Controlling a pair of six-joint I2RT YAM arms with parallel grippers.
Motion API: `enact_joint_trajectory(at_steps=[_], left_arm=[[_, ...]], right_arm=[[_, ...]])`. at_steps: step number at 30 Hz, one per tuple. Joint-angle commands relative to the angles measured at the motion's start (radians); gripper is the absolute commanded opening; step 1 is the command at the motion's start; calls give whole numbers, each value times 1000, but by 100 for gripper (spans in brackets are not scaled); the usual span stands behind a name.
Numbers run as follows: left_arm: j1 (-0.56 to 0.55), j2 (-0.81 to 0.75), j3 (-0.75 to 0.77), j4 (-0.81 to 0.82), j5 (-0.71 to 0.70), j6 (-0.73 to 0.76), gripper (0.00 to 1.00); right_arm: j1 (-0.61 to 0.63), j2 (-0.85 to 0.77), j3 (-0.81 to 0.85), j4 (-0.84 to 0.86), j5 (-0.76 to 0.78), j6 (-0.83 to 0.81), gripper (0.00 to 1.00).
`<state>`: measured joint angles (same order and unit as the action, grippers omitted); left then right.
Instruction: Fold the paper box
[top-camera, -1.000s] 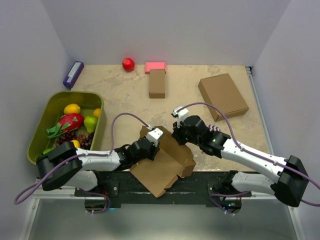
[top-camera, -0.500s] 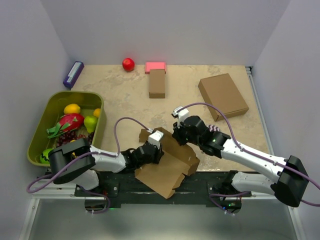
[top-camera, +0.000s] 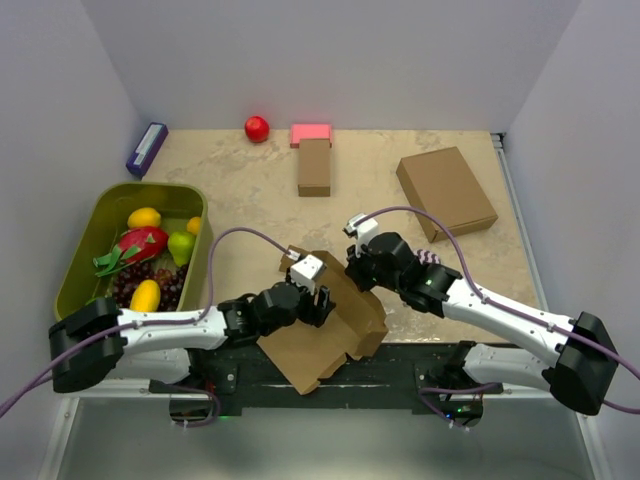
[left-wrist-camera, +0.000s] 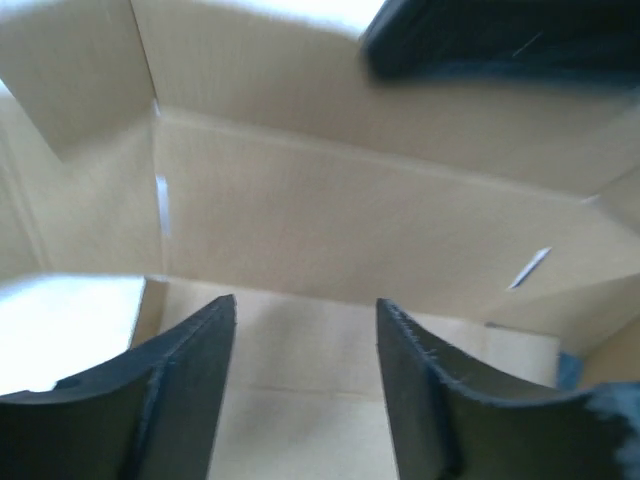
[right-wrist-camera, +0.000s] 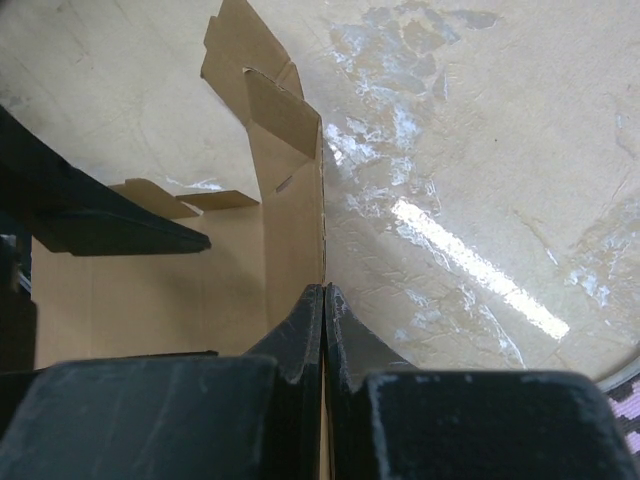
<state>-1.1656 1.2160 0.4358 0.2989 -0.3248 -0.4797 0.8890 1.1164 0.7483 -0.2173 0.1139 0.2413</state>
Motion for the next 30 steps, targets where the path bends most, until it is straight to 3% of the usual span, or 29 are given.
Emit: enact_joint_trajectory(at_steps=[1,7,13,18,24,30], left_arm=[[7,-101,55,-135,-37,68,70],[128,-194,87,-274,-120,119,79],[250,-236,113,-166,36,320,91],[322,-193,139,-74,254,423,87],[331,-112,182,-86,311,461,75],[334,-56,188,-73,351,472,71]], right_arm=[[-2,-20,5,29,0,-37,0],[-4,-12,25,19,-48,-99,0],[-2,13,39,16,-98,-119,0],[-2,23,42,12,-109,-120,0],[-1,20,42,12,-111,-120,0],[-2,30,45,12,-112,-123,0]])
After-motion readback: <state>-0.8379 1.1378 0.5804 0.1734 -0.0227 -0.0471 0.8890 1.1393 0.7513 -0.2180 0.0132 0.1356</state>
